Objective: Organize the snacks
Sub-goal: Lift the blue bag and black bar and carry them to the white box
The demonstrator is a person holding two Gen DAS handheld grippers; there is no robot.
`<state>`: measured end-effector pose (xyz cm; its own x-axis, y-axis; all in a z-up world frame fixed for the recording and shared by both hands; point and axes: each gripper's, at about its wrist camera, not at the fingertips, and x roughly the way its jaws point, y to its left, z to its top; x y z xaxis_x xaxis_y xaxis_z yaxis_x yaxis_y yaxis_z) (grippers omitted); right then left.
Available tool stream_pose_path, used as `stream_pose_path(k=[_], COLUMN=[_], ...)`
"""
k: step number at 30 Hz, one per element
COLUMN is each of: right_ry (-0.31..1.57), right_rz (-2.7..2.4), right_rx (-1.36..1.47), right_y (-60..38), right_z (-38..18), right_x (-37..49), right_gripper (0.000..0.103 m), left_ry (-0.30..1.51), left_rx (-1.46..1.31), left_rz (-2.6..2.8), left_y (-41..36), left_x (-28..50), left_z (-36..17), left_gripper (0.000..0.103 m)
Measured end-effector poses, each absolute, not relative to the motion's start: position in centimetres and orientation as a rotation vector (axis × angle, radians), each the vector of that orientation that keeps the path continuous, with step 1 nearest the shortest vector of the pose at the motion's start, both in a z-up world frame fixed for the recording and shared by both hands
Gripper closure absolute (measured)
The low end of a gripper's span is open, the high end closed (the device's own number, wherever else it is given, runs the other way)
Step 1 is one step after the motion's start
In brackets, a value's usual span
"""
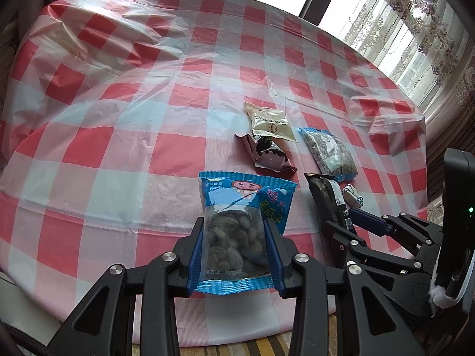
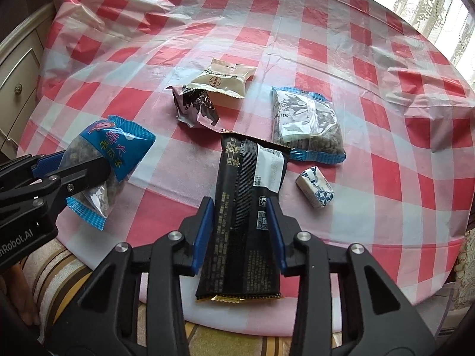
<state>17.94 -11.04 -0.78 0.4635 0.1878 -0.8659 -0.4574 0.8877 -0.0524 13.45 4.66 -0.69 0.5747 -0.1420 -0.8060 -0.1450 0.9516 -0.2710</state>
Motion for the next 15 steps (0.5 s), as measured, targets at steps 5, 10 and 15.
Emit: stream_pose_path(k=[5,10,15], right_ry=[1.01,1.006,1.049], right_rz=[0.437,0.443,0.412], right_rx=[-0.231,-0.163,-0.138], right_y=[-12.4,-14.3,-15.8], right_z=[-0.1,0.9,0.3], right_x=[18.0,17.8,18.2], right_gripper=[0.074,0.091,0.085], left_ry=[0.963,0.96,0.967], left_rx=[-0.314,-0.3,-0.288], left_rz=[0.0,-0.006,-0.007], left_y=[4.2,3.5,3.0], left_x=[13.3,13.2,13.3], left_z=[-0.5,0.0,0.0], left_gripper=[0.064,0.064,0.064])
